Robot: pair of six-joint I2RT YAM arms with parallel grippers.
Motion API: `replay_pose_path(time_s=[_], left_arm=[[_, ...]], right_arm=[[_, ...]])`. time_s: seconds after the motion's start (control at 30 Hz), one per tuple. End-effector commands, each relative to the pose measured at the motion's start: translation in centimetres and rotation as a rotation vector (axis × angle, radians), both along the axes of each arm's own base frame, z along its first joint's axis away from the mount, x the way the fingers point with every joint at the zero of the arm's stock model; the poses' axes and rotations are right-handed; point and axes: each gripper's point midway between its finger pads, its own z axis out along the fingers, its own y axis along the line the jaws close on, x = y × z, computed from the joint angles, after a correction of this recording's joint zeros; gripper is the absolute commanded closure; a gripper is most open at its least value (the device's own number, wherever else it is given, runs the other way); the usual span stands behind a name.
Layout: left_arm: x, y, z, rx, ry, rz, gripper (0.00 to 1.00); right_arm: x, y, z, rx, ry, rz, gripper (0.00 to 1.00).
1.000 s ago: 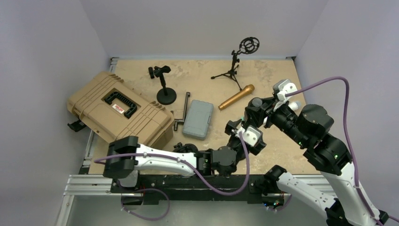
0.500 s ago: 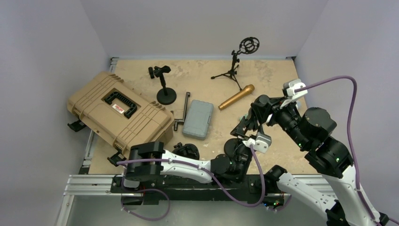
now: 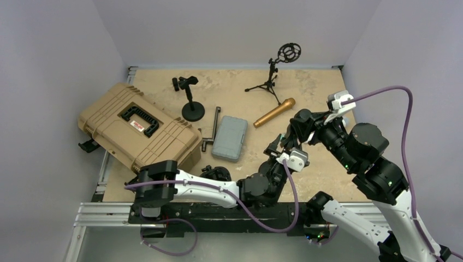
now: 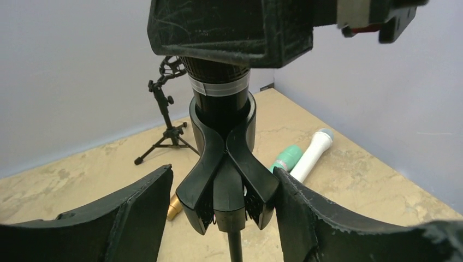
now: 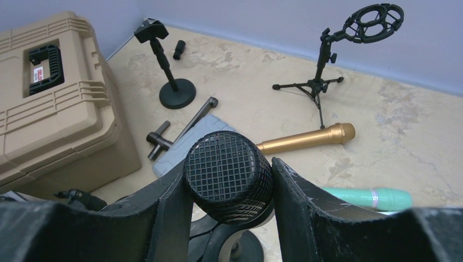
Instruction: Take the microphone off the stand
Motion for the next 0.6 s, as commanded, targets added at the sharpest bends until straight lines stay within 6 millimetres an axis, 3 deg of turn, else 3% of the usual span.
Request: replay_pose_path(time_s=[0.0, 0.17, 0.3, 0.33, 0.57], left_arm=[[0.4, 0.3, 1.1, -0.086, 0.058, -0.065, 0.36], [0.6, 0.2, 0.9, -0.079, 0.068, -0.106, 0.53], [0.4, 0.4, 0.3, -0.067, 0.087, -0.129, 0.94], [0.4, 0.6, 0.1, -0.072, 0.094, -0.138, 1.0], [-1.7, 1.2, -2.4, -0.112, 0.191, -0.39, 1.0]], right_arm=[[0.0, 0.4, 2.6, 0.106, -0.038, -0.001, 1.0], [0.0, 0.6, 2.5, 0.108, -0.033, 0.007, 1.0], [0.0, 0.6, 2.7, 0.112, -0.039, 0.005, 1.0], [0.0, 0.5, 2.8, 0.114, -0.041, 0.002, 1.0], [0.1, 0.3, 3.8, 0.124, -0.071, -0.005, 1.0]])
